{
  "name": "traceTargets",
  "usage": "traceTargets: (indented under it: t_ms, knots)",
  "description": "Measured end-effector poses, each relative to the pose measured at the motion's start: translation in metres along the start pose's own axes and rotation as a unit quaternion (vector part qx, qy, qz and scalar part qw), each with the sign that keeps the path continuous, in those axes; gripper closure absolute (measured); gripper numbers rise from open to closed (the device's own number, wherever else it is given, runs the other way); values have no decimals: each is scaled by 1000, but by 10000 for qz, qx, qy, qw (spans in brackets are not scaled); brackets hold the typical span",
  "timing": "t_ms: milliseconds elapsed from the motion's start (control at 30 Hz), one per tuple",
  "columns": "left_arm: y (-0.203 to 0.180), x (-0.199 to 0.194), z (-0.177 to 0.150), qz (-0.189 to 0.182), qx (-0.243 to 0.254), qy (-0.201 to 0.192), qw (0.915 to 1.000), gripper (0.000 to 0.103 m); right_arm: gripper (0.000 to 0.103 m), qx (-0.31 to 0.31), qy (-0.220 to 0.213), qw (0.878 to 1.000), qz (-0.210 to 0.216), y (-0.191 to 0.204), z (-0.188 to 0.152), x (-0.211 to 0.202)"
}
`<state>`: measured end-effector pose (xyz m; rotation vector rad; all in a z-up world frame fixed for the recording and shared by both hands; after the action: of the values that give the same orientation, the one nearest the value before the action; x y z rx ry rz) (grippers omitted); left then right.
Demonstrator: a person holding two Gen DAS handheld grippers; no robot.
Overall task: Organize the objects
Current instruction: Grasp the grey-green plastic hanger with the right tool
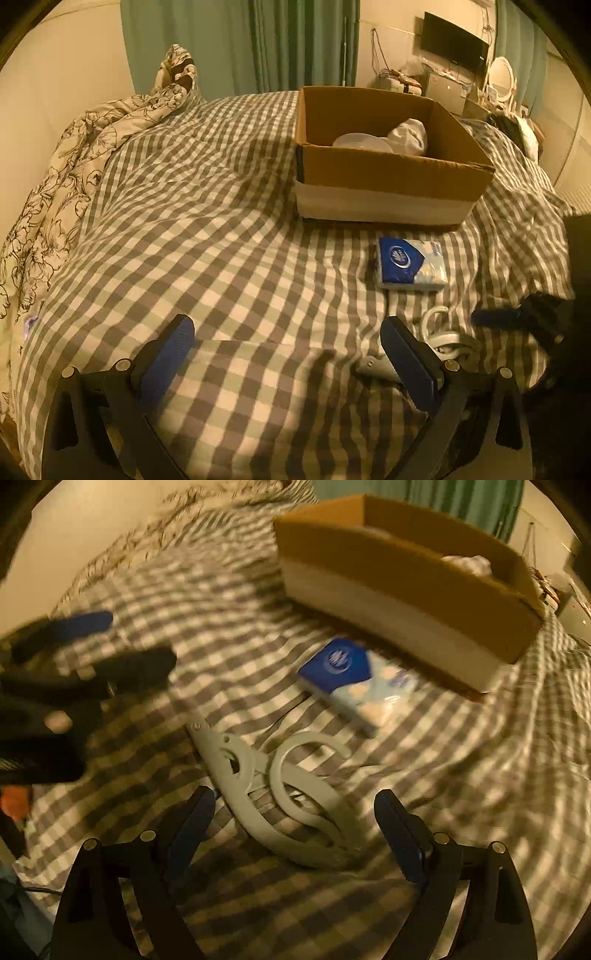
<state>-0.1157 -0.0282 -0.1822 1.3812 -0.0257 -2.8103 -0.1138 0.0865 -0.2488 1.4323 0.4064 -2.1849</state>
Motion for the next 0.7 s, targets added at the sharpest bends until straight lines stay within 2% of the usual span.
traceTargets:
  t_ms: [133,233,333,367,400,467,567,700]
  knots:
    - [3,2,0,-42,-69,-3,10000,0,15,-58,249,9997,-7,4,-1,18]
    - [3,1,-1,-23,-52,-19,10000,0,25,-32,259,9996,-66,2,-2,19]
    - [4,1,-1,21,-38,-27,10000,0,48,-6,144,9999,-69,1,-4,13]
    - [5,0,-1,36,-44,-30,10000,0,51,28,72,9999,-68,0,-4,9]
    - [4,-1,-1,44,-44,-32,10000,0,59,51,13,10000,-63,-1,-4,5]
    - [5,-3,-2,78,-39,-32,10000,0,84,89,-188,9998,-67,-3,-3,-5]
    - [4,-3,-1,134,-22,-6,9999,0,90,324,-602,9976,-69,-13,3,-29]
    - [-1,-1,0,215,41,48,9997,0,93,659,-852,9942,-32,-31,5,-47]
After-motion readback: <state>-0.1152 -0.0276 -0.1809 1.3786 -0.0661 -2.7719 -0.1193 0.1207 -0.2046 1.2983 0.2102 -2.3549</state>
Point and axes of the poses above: each gripper's, at about its wrist camera, not at the fingertips, and x roughly the way its jaws point, y to its left, z to its top, the point moved 8 cm from there along x, roughly the way its jaws point
